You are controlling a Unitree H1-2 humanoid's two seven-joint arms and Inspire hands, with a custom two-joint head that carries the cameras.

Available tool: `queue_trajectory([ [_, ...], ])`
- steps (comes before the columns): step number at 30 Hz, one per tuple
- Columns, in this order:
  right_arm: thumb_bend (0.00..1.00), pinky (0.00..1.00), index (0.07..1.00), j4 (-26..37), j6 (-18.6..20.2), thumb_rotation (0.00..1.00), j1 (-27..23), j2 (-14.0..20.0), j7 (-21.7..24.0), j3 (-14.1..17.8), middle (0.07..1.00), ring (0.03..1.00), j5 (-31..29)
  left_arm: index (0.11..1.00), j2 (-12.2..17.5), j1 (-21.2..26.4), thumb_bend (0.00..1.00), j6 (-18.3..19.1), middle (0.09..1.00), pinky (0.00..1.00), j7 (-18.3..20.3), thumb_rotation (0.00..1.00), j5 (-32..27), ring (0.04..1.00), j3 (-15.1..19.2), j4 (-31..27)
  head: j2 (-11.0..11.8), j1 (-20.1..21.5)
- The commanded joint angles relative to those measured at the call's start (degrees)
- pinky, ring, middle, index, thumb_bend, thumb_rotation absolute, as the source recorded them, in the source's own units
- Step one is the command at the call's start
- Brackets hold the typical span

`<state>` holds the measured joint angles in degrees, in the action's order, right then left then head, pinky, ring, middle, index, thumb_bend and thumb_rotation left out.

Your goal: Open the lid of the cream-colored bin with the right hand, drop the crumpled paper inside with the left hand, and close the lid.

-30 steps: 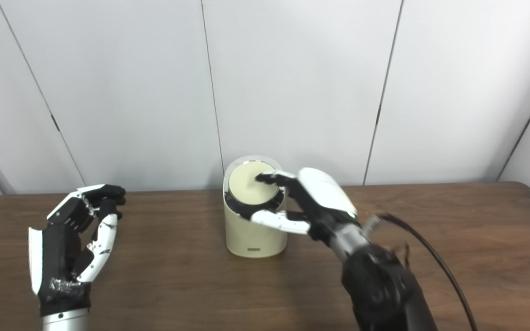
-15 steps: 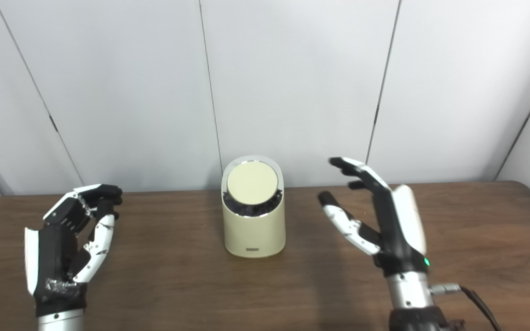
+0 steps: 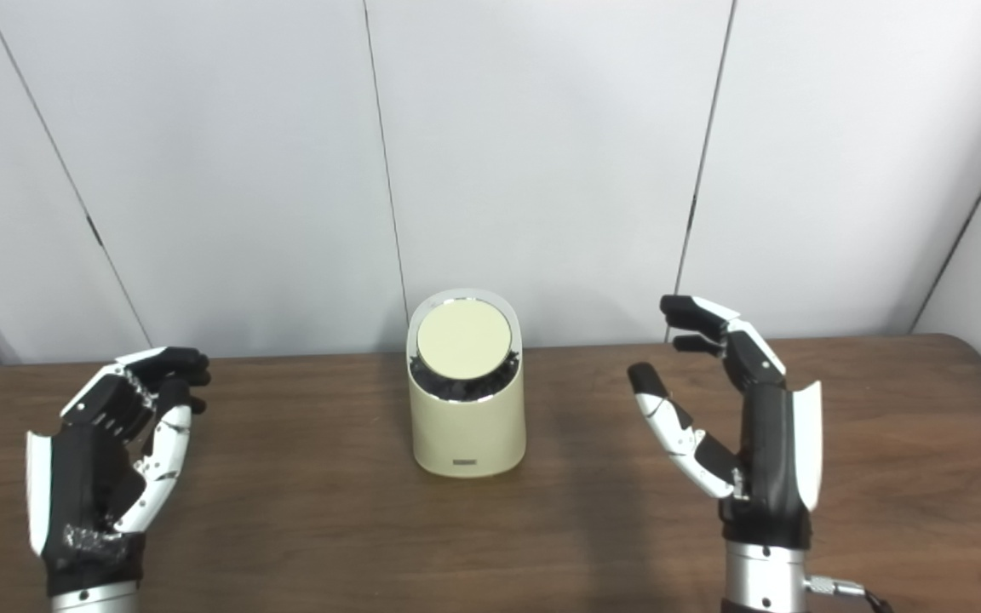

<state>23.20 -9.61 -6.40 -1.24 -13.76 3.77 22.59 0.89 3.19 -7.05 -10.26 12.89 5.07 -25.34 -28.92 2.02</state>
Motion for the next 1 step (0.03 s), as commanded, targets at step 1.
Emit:
queue_trajectory([
  [1,0.27,0.6,0.659,0.8,-2.7,0.38,-1.6,-0.5,-1.3,0.3,0.693,0.686,0.7,0.614,0.5,1.1,0.25,-2.3,0.634,0.51,0.3,0.3,-0.2,0.606,0.1,-0.3,-0.1,0.0],
])
